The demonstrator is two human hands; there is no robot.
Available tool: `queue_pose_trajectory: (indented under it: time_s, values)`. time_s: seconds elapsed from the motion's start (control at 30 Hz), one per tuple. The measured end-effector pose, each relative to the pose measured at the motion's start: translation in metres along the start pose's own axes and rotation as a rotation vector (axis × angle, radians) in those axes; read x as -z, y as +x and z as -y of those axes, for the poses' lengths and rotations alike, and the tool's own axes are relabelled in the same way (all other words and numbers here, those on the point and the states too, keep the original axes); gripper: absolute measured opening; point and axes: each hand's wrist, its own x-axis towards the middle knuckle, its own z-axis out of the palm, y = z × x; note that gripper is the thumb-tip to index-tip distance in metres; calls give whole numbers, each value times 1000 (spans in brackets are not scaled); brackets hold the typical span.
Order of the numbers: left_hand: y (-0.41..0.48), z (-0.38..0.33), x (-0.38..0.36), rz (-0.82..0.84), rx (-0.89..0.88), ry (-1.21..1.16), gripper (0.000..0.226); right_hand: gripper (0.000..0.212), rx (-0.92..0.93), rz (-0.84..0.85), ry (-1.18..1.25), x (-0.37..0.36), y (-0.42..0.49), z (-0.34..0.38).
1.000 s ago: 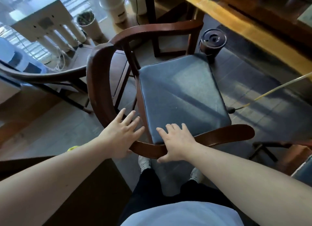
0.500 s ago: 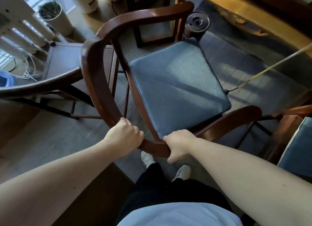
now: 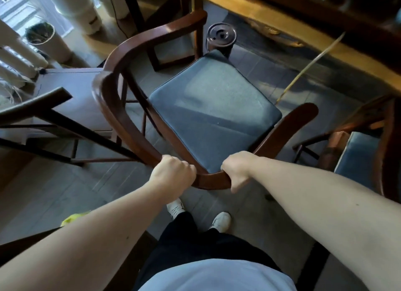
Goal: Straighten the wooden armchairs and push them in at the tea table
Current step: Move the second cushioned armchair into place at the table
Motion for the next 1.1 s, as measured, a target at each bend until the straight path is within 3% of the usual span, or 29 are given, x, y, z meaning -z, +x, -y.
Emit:
queue_pose_trajectory:
  time_s: [0.27, 0.43, 0.63, 0.83, 0.97, 1.1]
  values:
    - [24, -57, 35, 39, 4, -2, 17, 37, -1, 38, -21, -37, -33, -47]
    - [18, -63, 39, -69, -90, -27, 26, 46, 12, -5, -34, -43, -51, -56]
    - [-14, -4, 22, -346, -276, -85, 55, 80, 59, -263, 38, -49, -62, -38]
    - [-15, 78, 17, -366, -327, -21, 70, 97, 86, -548, 198, -21, -49, 16]
    - [2, 137, 3, -291, -350, 28, 81, 96, 13, -621, 345, 0, -30, 53]
    - [18, 177, -6, -302, -423, 3, 75, 77, -44, -707, 540, 25, -9, 84]
